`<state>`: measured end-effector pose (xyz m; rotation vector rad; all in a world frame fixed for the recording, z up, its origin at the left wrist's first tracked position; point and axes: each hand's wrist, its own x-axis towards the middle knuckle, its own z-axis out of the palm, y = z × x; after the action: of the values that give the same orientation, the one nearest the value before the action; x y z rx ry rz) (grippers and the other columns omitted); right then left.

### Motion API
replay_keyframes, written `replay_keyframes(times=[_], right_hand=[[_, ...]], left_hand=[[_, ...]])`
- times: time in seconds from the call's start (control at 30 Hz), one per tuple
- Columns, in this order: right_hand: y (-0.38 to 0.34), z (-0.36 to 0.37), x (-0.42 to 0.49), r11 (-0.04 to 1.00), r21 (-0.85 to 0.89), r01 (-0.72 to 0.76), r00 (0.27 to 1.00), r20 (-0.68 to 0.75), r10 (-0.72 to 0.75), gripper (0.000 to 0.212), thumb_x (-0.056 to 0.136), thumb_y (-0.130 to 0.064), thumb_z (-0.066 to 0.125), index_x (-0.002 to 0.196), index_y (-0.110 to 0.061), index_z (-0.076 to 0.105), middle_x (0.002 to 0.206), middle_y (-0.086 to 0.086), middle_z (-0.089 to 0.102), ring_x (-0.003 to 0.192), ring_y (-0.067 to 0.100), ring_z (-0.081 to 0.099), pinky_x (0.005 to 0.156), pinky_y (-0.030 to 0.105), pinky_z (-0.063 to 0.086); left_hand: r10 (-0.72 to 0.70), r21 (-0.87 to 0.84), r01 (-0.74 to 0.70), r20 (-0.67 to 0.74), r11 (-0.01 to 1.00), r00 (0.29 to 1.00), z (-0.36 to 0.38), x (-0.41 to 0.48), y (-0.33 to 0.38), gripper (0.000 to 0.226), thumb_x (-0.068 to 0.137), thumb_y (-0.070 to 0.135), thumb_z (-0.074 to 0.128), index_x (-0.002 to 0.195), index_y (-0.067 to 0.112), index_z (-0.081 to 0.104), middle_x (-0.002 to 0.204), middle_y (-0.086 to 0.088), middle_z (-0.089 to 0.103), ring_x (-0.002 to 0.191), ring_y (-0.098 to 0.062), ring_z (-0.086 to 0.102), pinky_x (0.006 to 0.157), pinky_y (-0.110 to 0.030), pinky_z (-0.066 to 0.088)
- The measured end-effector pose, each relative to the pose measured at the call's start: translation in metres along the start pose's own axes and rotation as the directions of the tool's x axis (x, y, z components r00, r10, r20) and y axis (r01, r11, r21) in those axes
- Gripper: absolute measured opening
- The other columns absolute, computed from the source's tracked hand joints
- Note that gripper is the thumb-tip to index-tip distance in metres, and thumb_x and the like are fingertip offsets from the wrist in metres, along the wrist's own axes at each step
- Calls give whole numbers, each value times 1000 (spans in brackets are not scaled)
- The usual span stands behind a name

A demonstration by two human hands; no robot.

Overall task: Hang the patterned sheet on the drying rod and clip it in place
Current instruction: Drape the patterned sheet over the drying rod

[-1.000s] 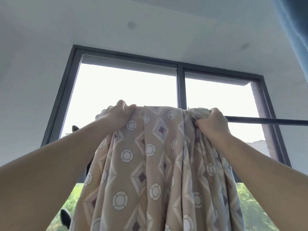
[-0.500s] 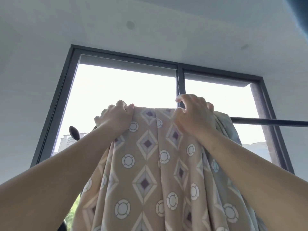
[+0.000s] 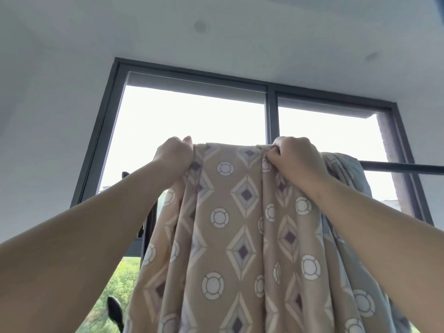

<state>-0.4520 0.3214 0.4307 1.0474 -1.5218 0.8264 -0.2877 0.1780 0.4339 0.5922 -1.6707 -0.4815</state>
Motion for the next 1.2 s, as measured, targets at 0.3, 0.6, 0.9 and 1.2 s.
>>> replay_keyframes(times=[0.3,0.6,0.9,1.2], right_hand=[[1,-17,4,944,-253,-214,976,-104,193,19,91,-15,45,106,-17,56,103,4,63,115,29,46,105,49,23],[-60,8,-1,992,12,129,989,70,-129,26,97,-23,25,81,-17,44,74,-2,52,77,24,47,86,39,33],[9,-22,-14,985,-112,-129,991,9,130,28,95,-18,25,88,-13,51,68,0,52,71,21,43,96,37,25],[-63,-1,6,998,62,31,974,222,-44,36,99,-29,23,87,-20,55,88,-1,62,91,20,55,102,44,32]], left_hand=[[12,-15,-11,61,1000,998,-9,-5,1,41,100,31,34,128,4,46,129,-14,50,118,-31,47,99,-36,38],[65,102,-59,-60,993,996,-21,-9,-4,38,100,30,29,118,5,52,111,-13,58,101,-30,52,87,-34,40],[105,117,-89,-134,989,985,-8,-12,3,34,101,24,28,108,2,52,91,-8,49,85,-26,44,76,-30,32],[87,78,-77,-135,994,987,-9,-12,0,32,100,22,29,112,4,51,94,-5,48,88,-25,44,79,-29,34]])
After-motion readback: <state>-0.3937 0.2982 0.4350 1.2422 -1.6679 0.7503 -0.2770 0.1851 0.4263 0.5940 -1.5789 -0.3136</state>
